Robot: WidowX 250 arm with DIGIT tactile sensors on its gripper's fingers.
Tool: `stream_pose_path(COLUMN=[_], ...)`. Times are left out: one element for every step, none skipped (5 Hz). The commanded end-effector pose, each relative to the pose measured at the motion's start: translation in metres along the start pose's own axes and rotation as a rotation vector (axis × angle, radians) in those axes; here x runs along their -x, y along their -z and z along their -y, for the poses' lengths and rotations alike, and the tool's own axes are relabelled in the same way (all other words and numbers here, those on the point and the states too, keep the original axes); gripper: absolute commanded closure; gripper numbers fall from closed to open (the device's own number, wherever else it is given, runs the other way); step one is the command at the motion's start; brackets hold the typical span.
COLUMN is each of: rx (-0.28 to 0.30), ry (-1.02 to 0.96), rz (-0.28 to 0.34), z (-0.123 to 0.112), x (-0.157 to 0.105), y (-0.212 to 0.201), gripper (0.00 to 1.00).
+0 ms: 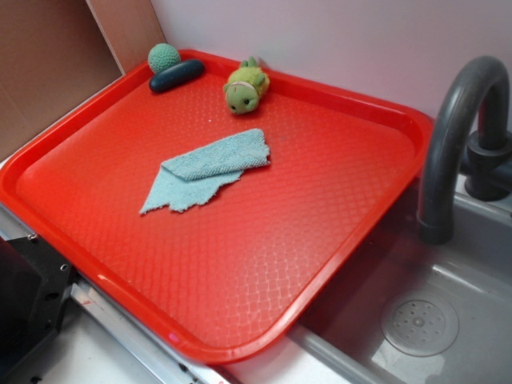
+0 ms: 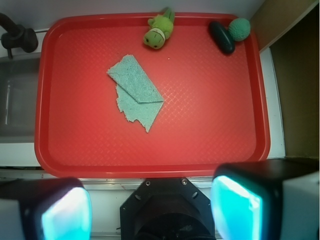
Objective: Grab the green animal.
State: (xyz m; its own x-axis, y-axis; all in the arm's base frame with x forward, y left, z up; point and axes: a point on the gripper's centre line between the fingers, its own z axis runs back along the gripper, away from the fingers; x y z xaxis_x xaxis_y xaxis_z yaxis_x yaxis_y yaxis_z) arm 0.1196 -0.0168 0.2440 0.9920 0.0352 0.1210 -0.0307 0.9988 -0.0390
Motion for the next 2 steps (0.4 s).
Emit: stream_pose_path(rx=[0.000,0.021], ry=[0.000,-0.149], rz=[0.000,0.020], z=[0.000,-0.003], x=[0.000,-0.029], y=[0.000,0.020], gripper=[0.00,0.00])
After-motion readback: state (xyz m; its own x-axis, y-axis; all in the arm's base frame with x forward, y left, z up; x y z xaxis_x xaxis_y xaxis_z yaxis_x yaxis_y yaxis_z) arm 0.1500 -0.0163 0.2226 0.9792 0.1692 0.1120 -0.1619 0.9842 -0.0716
